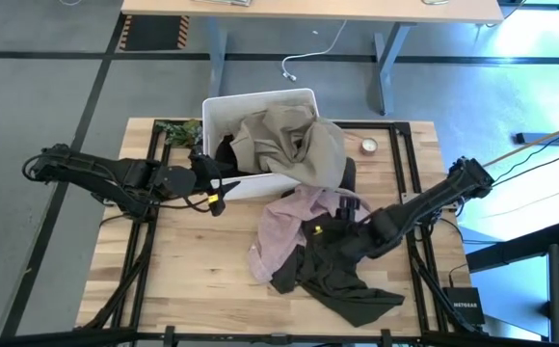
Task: Sort clothes
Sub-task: Put the pink shirt into the white laundry bin
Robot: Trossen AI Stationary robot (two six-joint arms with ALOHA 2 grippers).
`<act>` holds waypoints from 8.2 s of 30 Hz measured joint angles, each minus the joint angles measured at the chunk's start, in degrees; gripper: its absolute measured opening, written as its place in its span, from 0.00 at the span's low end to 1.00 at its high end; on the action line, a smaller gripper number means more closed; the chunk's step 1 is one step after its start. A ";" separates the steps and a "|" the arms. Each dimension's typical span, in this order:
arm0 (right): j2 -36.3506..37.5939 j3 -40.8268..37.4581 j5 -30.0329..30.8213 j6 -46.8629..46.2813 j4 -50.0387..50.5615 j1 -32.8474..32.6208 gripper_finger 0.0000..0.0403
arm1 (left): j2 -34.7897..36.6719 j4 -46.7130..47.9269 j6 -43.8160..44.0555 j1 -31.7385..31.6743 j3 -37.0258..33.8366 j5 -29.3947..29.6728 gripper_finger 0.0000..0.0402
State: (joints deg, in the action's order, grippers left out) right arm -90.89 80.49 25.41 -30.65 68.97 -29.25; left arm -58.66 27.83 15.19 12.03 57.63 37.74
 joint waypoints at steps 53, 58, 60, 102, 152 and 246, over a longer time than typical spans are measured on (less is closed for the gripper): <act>0.37 12.08 14.38 16.74 -6.92 4.83 0.04 | 0.01 0.27 -0.14 -0.02 -0.02 0.00 0.58; 0.37 20.66 18.16 25.26 -10.49 4.04 0.02 | 0.01 0.24 -0.16 -0.02 -0.02 -0.02 0.58; 0.37 23.37 19.76 29.22 -12.82 4.16 0.02 | -0.01 0.22 -0.16 0.00 -0.02 -0.02 0.58; -1.44 36.15 2.39 33.13 -17.49 32.07 0.45 | -0.02 0.41 -0.11 0.00 -0.02 0.00 0.58; 0.09 6.43 1.61 36.77 -46.39 22.93 0.48 | -0.02 0.73 -0.66 0.00 -0.02 -0.02 0.58; -13.61 17.86 6.74 31.25 -25.66 35.28 0.48 | -0.43 -0.17 1.94 1.38 -0.04 0.00 0.58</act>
State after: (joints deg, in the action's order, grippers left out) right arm -104.50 98.35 32.15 0.60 43.32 6.03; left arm -59.09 27.66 17.12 13.41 57.58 37.74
